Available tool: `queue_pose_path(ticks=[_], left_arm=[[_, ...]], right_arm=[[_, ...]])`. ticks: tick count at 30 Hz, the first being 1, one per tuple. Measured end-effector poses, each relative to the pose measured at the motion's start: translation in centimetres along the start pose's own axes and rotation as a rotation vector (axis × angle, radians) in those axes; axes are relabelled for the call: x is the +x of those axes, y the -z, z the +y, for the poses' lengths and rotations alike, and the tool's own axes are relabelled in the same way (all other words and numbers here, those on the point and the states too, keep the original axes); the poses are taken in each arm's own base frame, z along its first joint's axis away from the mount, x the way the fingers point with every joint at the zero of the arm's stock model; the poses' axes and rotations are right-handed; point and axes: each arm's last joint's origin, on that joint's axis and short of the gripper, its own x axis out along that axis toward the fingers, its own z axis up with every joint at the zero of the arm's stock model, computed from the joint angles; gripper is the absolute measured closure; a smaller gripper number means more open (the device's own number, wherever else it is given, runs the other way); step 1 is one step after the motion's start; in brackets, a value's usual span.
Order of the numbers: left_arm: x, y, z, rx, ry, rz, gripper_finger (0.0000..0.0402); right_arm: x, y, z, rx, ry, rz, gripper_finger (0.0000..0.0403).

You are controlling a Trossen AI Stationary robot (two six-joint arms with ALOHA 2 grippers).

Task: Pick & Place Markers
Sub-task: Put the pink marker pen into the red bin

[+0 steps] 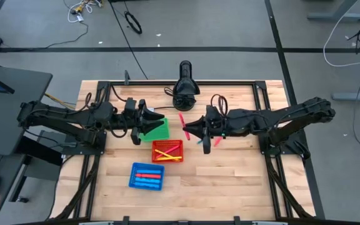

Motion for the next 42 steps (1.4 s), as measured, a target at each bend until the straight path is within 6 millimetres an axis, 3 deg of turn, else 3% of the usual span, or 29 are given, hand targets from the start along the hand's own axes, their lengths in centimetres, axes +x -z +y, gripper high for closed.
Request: queue_pose_path(ticks=[12,20,28,35,42], left_arm=[[0.1,-0.3,-0.3,0.072,0.032,0.013,0.0264],[2.6,-2.6,-1.9,0.218,-0.001,0.095,0.0264],[4.6,-4.3,-2.8,0.244,-0.014,0.074,0.0243],[6.4,-4.2,-3.3,0.238,0.012,0.094,0.0212],[7.8,-3.5,-3.4,0.191,0.036,0.122,0.0209]], right_arm=[[-0.1,-1.2,0.6,-0.112,-0.046,-0.126,0.0371],[-0.1,-1.4,0.7,-0.104,-0.077,-0.136,0.0376],[-0.2,-1.5,0.9,-0.113,-0.088,-0.155,0.038],[-0.2,-1.5,1.0,-0.122,-0.089,-0.159,0.038],[-0.2,-1.5,1.0,-0.125,-0.09,-0.16,0.0381]])
